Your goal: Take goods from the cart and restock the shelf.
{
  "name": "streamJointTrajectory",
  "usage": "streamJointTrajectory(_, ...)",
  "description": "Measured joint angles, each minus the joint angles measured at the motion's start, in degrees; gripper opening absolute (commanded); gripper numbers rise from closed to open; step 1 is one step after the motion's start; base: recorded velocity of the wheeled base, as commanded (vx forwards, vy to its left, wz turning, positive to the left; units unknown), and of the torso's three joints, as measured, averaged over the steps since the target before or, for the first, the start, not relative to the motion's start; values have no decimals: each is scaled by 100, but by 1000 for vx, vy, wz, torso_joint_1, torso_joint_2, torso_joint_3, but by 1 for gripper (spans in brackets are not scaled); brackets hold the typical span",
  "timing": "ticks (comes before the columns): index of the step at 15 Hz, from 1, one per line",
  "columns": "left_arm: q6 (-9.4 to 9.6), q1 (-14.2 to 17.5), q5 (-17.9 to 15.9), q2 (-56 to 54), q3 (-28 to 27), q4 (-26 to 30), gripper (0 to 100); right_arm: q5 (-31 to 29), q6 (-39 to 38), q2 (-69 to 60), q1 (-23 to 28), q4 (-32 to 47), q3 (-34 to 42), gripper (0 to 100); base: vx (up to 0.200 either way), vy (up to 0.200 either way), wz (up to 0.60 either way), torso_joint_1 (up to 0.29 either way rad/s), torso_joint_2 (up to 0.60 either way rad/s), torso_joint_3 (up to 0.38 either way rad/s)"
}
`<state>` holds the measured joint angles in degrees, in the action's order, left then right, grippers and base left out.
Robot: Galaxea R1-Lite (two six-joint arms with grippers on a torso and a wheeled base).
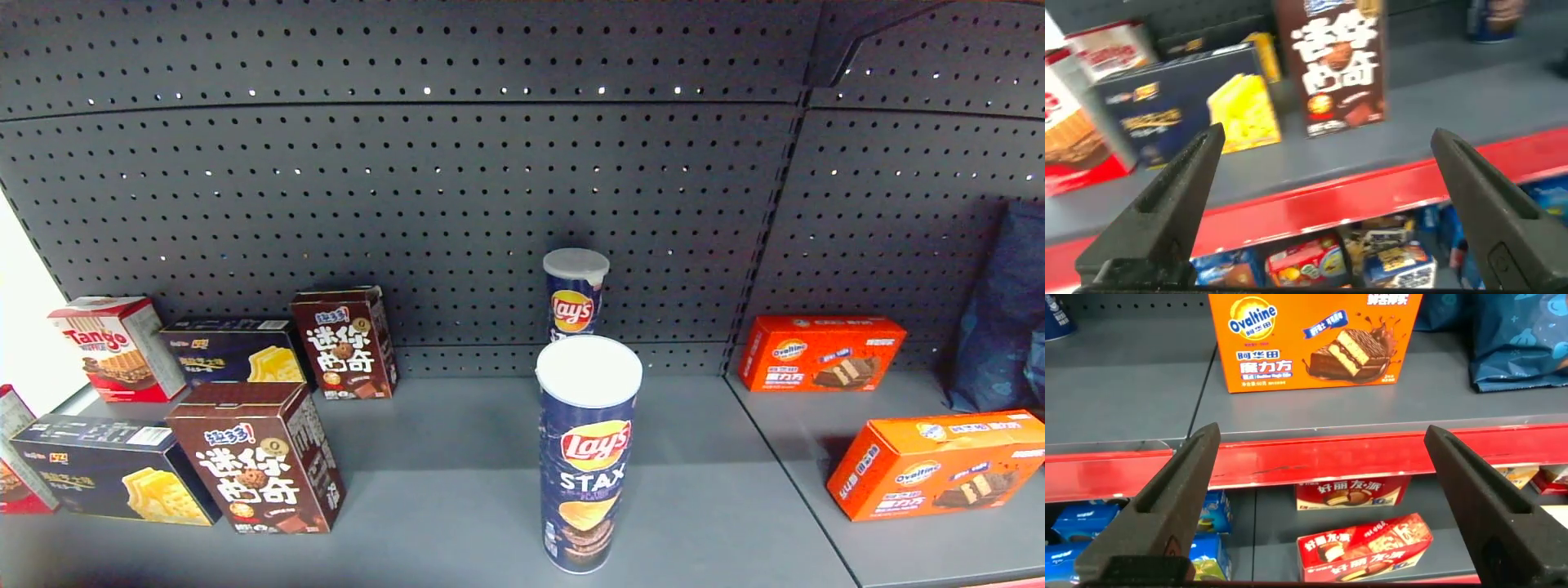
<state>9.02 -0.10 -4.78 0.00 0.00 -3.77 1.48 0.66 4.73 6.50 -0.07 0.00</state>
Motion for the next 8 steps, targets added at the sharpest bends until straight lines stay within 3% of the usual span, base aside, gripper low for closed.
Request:
streamJointTrajectory(2,-13,0,997,0,0,5,100,-2,2,0,0,-2,0,100,0,0,0,0,0,0)
streamJointTrajectory(3,-38,0,1184,0,0,18,100,0,0,1,0,0,0,100,0,0,0,0,0,0)
streamJointTrajectory(4,-51,0,1120,0,0,24,100,-2,2,1,0,0,0,100,0,0,0,0,0,0)
streamJointTrajectory(5,-55,0,834,0,0,24,100,0,0,1,0,0,0,100,0,0,0,0,0,0)
streamJointTrajectory(7,-33,0,-468,-2,-2,311,100,-2,2,1,0,0,0,100,0,0,0,0,0,0)
streamJointTrajectory(8,-24,-4,-703,-2,-27,434,100,-2,0,1,0,0,0,100,0,0,0,0,0,0)
